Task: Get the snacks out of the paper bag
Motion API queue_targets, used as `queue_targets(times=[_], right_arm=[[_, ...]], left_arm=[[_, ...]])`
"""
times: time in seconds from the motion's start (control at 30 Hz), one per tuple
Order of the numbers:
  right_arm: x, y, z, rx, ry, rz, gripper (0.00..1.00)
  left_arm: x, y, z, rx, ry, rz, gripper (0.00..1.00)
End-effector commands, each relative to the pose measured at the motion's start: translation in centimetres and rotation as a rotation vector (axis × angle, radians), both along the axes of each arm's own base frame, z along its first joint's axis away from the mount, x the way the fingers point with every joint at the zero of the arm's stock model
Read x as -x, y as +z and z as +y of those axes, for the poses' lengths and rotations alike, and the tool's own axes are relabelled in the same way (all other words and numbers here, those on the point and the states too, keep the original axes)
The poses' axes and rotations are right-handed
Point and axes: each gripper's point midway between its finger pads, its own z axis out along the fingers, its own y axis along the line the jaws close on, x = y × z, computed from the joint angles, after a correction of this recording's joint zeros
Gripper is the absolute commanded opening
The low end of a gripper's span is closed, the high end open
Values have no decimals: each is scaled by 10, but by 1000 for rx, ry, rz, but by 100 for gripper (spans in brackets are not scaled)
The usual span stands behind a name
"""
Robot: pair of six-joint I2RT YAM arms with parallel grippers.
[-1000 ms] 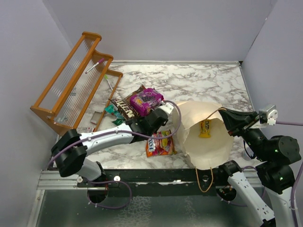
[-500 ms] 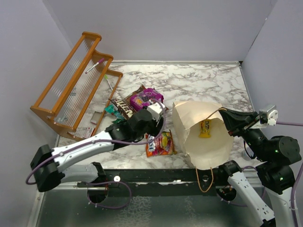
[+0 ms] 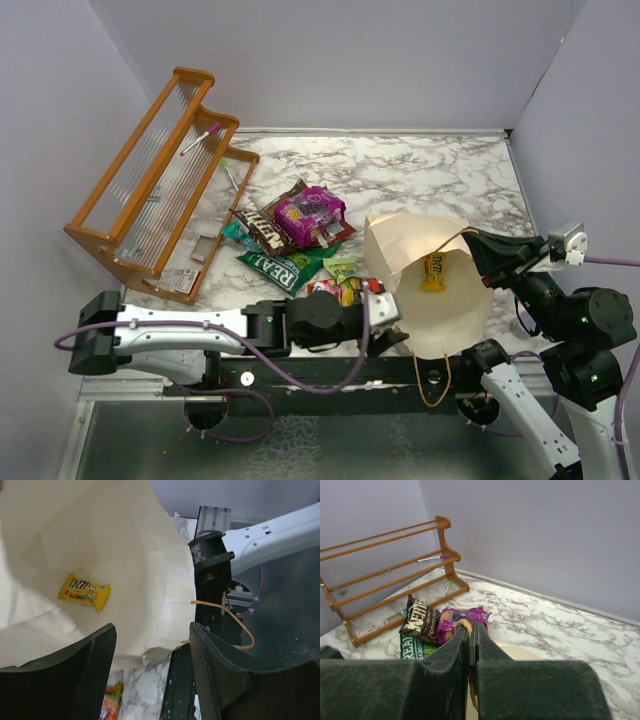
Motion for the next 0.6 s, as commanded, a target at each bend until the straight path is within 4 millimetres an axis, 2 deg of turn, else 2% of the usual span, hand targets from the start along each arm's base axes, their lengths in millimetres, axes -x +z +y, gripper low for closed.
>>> queue_targets(times=[0.0, 0.07, 0.13, 0.23, 0.33, 0.4, 0.43, 0.57], right_arm=[[2, 5, 0, -16, 7, -16, 2], [3, 6, 0, -19, 7, -17, 2], [5, 7, 0, -20, 11, -19, 2], [6, 8, 0, -19, 14, -21, 2], [8, 10, -1, -16, 10, -25, 2], [9, 11, -2, -15, 6, -28, 3], [9, 11, -2, -16, 6, -29, 2], [9, 12, -3, -15, 5, -27, 2]], left_arm=[[12, 7, -44, -64, -1, -209, 62], [11, -13, -63, -177, 14, -302, 62], [0, -32, -80, -284, 50, -386, 62], [-15, -53, -98, -400, 92, -484, 63], [-24, -84, -117, -486, 78, -539, 65], [-33, -102, -120, -535, 70, -549, 65], [-39, -100, -126, -532, 75, -549, 65], [-66, -119, -129, -572, 78, -537, 65]])
